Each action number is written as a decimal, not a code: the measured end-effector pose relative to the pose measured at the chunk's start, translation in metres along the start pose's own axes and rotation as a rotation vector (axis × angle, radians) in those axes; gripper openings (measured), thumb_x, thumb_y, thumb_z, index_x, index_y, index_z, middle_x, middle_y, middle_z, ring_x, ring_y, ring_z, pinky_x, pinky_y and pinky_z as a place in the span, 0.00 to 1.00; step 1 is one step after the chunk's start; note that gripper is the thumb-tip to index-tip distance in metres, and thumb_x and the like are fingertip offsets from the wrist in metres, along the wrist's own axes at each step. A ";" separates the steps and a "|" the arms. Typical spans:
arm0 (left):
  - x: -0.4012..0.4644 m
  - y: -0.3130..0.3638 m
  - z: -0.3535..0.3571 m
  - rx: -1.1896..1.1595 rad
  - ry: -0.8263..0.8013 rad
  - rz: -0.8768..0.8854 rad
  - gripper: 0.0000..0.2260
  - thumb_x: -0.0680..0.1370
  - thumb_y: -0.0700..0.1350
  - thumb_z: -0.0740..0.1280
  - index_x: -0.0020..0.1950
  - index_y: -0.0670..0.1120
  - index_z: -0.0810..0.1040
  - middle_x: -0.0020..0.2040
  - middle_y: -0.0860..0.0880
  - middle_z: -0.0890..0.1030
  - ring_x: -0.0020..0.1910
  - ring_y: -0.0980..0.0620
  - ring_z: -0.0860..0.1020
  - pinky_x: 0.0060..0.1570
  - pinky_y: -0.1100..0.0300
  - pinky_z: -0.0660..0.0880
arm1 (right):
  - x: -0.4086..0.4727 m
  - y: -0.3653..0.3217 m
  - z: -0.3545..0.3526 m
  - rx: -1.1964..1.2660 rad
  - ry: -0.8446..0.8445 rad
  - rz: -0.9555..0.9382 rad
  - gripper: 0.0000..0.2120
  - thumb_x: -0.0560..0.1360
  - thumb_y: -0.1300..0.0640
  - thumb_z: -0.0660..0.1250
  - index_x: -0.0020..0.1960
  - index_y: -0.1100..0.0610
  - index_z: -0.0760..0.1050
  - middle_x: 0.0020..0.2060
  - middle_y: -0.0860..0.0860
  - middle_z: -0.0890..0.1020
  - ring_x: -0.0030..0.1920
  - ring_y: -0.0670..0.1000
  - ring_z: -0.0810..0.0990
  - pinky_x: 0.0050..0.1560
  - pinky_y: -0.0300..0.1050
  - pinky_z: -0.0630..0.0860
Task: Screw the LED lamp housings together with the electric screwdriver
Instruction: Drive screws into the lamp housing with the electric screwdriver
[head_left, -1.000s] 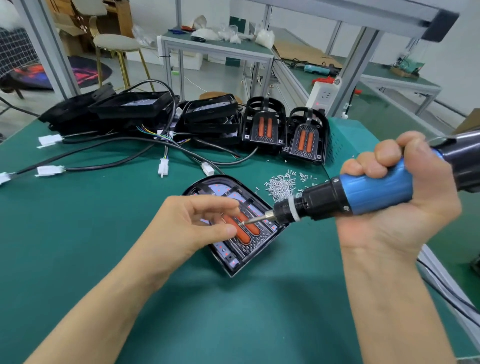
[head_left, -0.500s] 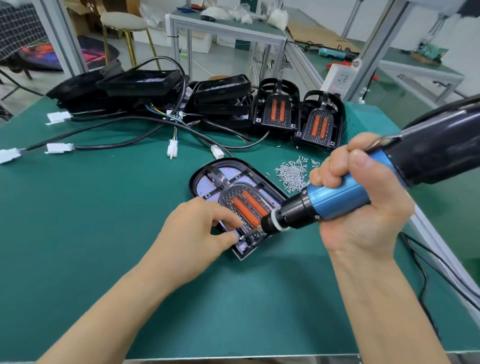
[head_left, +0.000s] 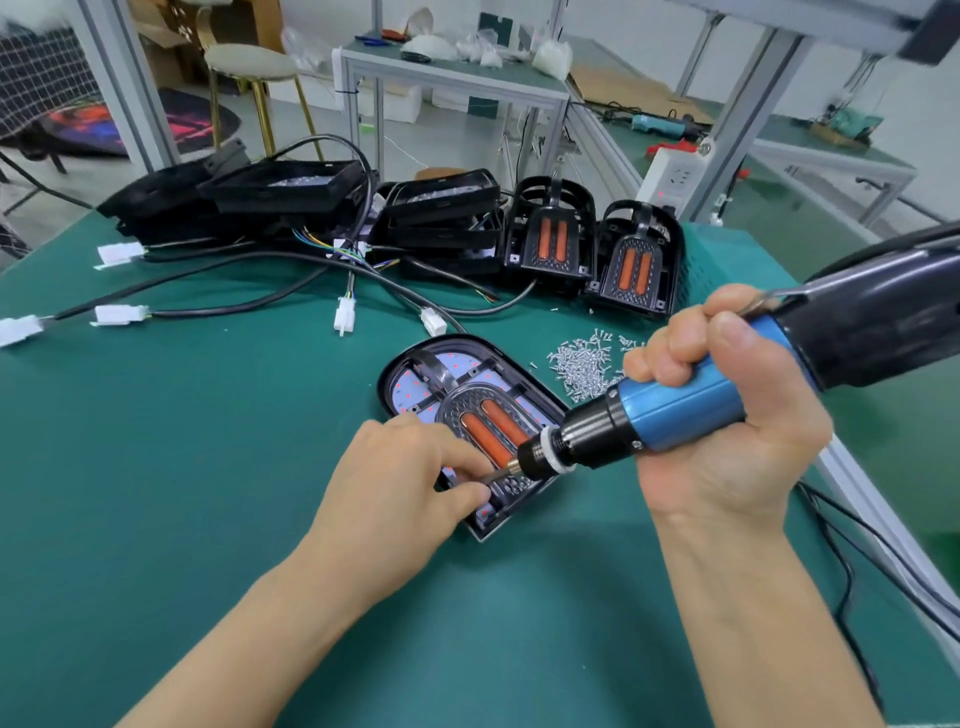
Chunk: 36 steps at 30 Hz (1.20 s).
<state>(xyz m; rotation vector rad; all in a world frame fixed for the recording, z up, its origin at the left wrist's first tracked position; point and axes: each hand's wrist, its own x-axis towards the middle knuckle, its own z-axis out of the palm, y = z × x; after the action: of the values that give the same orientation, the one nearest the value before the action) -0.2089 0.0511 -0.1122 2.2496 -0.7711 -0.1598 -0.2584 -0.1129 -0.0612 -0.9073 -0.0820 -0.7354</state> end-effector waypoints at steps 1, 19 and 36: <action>0.001 0.000 0.001 -0.003 0.014 0.020 0.04 0.73 0.48 0.72 0.43 0.58 0.83 0.38 0.66 0.76 0.47 0.59 0.72 0.53 0.62 0.65 | 0.001 -0.001 -0.001 0.019 0.023 0.001 0.14 0.61 0.61 0.67 0.44 0.56 0.66 0.32 0.50 0.71 0.25 0.46 0.71 0.32 0.38 0.71; 0.012 0.000 -0.002 -0.195 0.106 0.074 0.13 0.69 0.38 0.76 0.35 0.57 0.83 0.34 0.61 0.80 0.37 0.60 0.77 0.38 0.72 0.69 | 0.008 -0.024 -0.019 0.075 0.071 -0.050 0.09 0.62 0.60 0.65 0.41 0.54 0.69 0.27 0.47 0.72 0.25 0.45 0.70 0.32 0.37 0.71; -0.003 0.023 0.012 0.516 0.027 0.036 0.13 0.73 0.49 0.68 0.57 0.54 0.73 0.43 0.56 0.80 0.43 0.52 0.72 0.50 0.60 0.57 | -0.006 -0.001 0.003 -0.086 -0.112 -0.036 0.06 0.63 0.61 0.67 0.40 0.56 0.74 0.27 0.51 0.73 0.25 0.48 0.72 0.32 0.39 0.72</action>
<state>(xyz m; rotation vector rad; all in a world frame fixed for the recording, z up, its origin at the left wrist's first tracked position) -0.2267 0.0331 -0.1060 2.7100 -0.9168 0.1008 -0.2630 -0.1077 -0.0609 -1.0308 -0.1666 -0.7255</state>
